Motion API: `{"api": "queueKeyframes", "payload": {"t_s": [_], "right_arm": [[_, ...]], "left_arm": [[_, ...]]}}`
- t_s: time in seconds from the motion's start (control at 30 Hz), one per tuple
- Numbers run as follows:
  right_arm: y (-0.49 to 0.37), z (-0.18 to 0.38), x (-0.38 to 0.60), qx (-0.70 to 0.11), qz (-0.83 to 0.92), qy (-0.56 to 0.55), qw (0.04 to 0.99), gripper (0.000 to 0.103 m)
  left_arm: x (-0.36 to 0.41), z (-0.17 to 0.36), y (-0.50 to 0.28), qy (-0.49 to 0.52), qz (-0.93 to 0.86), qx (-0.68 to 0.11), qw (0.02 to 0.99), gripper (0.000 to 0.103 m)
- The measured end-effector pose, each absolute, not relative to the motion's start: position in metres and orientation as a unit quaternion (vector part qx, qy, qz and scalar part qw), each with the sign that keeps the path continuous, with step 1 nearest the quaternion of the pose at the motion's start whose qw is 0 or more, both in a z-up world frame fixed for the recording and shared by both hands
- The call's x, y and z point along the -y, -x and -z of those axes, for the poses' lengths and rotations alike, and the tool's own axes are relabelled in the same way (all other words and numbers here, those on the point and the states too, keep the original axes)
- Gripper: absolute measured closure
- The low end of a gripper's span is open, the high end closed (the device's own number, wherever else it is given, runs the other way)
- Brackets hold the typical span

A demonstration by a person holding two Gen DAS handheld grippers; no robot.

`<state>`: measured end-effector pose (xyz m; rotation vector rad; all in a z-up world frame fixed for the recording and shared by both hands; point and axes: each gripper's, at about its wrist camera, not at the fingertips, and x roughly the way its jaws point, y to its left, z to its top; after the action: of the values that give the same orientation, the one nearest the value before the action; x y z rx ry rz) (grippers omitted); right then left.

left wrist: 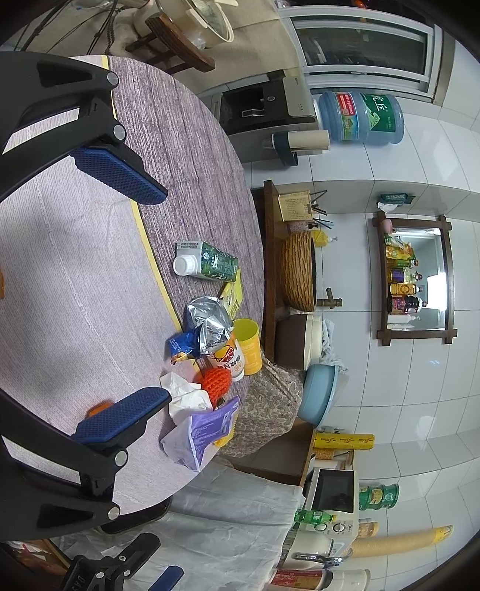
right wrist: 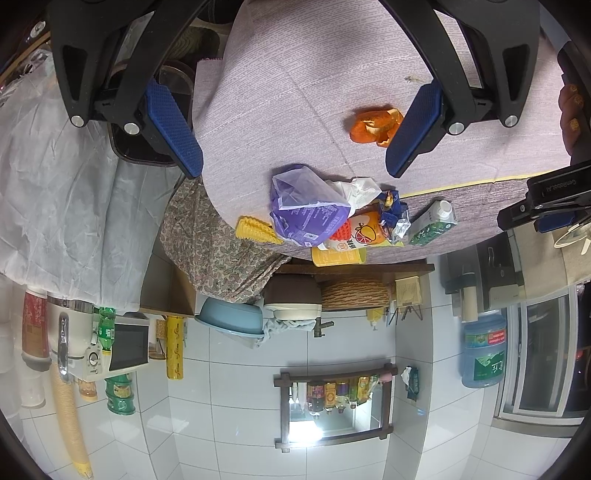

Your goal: Collect trash

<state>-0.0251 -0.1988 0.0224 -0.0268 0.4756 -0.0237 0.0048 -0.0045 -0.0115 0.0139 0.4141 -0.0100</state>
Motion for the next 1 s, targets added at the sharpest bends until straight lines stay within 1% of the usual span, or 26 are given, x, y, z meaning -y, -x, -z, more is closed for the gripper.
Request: {"api": "queueKeyframes", "payload": {"t_s": [0.63, 0.73, 1.0], "right_arm": [[0.022, -0.015, 0.198, -0.246, 0.009, 0.016, 0.969, 0.005], [0.014, -0.009, 0.199, -0.267, -0.002, 0.011, 0.964, 0.005], [-0.022, 0.028, 0.183, -0.369, -0.066, 0.009, 0.927, 0.005]], "left_arm": [[0.001, 0.017, -0.006, -0.007, 0.008, -0.216, 0.976, 0.005], [-0.006, 0.022, -0.01, -0.004, 0.021, -0.232, 0.972, 0.005], [-0.042, 0.047, -0.024, 0.027, 0.024, -0.294, 0.955, 0.005]]}}
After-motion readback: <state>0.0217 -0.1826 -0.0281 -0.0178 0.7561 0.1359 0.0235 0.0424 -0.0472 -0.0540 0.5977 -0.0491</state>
